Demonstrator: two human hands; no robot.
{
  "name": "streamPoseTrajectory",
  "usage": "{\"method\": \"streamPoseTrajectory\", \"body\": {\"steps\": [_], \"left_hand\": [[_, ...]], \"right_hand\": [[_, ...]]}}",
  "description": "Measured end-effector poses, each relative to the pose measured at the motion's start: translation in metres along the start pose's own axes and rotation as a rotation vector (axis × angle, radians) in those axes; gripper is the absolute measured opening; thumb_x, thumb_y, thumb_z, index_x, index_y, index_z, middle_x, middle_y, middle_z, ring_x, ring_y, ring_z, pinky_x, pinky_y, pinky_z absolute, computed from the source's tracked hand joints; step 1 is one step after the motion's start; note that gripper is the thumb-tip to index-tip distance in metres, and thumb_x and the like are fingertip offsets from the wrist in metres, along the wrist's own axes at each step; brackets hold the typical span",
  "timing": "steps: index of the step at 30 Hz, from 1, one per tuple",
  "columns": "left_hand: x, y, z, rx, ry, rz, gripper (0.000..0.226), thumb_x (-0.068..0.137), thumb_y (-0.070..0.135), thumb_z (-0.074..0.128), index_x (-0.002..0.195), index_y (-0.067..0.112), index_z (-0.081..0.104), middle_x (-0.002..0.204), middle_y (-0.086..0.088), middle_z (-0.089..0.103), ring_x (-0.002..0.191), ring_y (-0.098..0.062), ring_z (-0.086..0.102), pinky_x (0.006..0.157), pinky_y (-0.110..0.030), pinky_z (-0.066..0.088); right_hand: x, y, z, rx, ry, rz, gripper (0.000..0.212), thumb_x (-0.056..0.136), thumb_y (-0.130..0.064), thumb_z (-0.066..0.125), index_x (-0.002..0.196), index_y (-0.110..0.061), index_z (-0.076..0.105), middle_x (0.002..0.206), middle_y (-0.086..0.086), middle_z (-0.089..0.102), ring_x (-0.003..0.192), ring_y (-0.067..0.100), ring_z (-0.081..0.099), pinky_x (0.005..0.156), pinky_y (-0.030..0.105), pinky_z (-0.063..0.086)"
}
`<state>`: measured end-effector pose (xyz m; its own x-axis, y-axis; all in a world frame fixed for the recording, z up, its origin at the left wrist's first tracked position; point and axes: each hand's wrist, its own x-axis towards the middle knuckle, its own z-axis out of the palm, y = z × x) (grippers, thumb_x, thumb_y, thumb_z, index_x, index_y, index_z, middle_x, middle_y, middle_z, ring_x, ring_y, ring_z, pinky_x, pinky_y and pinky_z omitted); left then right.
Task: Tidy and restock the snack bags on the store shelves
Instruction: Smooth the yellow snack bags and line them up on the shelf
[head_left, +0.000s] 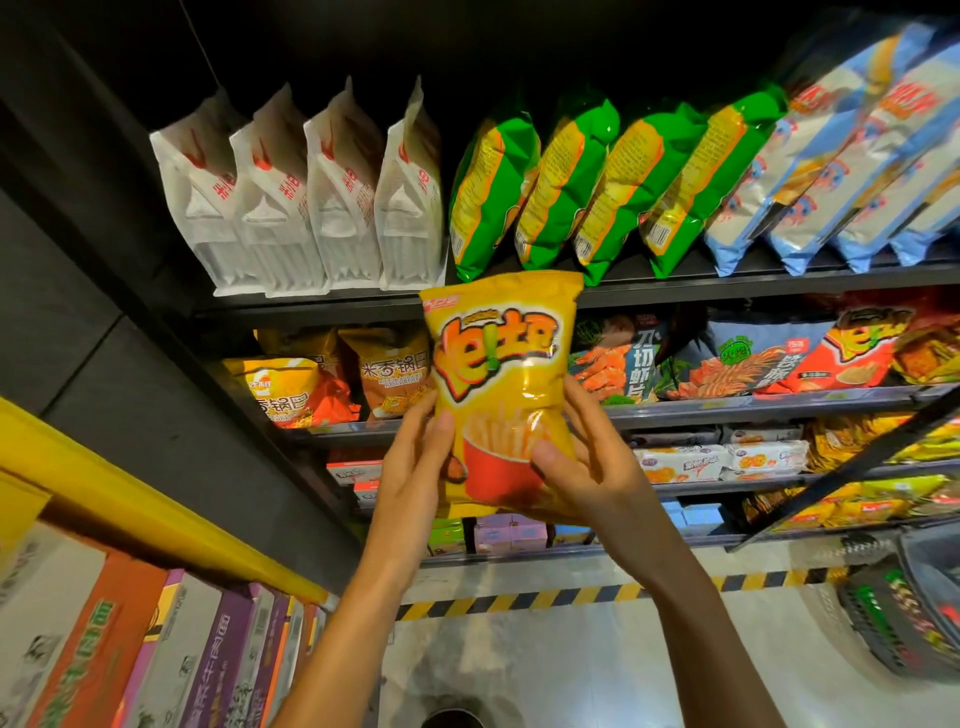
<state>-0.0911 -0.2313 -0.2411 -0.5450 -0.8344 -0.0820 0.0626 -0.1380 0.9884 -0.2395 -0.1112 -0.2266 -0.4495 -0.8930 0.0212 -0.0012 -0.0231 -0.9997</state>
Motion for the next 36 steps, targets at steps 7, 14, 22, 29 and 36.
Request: {"method": "streamPoseTrajectory", "body": {"steps": [7,14,22,29,36], "left_hand": [[-0.016,0.008,-0.003,0.098,-0.340,0.032,0.067,0.098,0.031,0.061,0.157,0.041,0.030,0.148,0.033,0.048,0.136,0.010,0.046,0.100,-0.014,0.047],[-0.020,0.005,0.000,0.205,-0.225,0.129,0.054,0.102,0.021,0.058,0.151,0.040,0.044,0.145,0.033,0.050,0.137,0.010,0.044,0.103,-0.018,0.047],[-0.019,-0.003,-0.002,0.197,-0.141,0.048,0.036,0.101,0.048,0.058,0.137,0.048,0.060,0.145,0.025,0.055,0.140,-0.008,0.049,0.108,-0.056,0.048],[-0.027,0.002,-0.002,0.041,-0.312,-0.056,0.049,0.100,0.050,0.058,0.145,0.031,0.054,0.118,-0.012,0.075,0.096,-0.037,0.075,0.087,-0.046,0.060],[-0.029,-0.001,-0.006,0.456,-0.293,0.213,0.033,0.092,0.059,0.058,0.115,0.036,0.067,0.119,0.012,0.061,0.120,-0.017,0.056,0.097,-0.029,0.046]], "right_hand": [[0.000,0.006,-0.023,0.094,0.142,0.051,0.080,0.079,-0.029,0.074,0.153,-0.022,0.045,0.137,-0.001,0.068,0.123,0.017,0.067,0.082,0.028,0.062],[-0.008,-0.001,-0.023,0.030,0.103,0.098,0.054,0.097,-0.035,0.068,0.142,-0.045,0.040,0.125,-0.036,0.052,0.109,-0.019,0.060,0.074,0.011,0.055],[-0.027,0.003,-0.023,-0.444,-0.062,-0.329,0.056,0.091,-0.033,0.077,0.143,-0.027,0.057,0.158,-0.017,0.045,0.157,0.010,0.021,0.123,0.032,0.028],[-0.027,0.010,-0.022,-0.280,0.282,-0.255,0.023,0.092,-0.033,0.074,0.115,-0.029,0.076,0.119,-0.012,0.075,0.120,0.013,0.067,0.100,0.031,0.052],[-0.030,0.007,-0.019,-0.107,0.460,-0.158,0.048,0.094,-0.019,0.070,0.049,-0.034,0.061,0.051,-0.011,0.058,0.050,0.002,0.054,0.056,0.011,0.043]]}}
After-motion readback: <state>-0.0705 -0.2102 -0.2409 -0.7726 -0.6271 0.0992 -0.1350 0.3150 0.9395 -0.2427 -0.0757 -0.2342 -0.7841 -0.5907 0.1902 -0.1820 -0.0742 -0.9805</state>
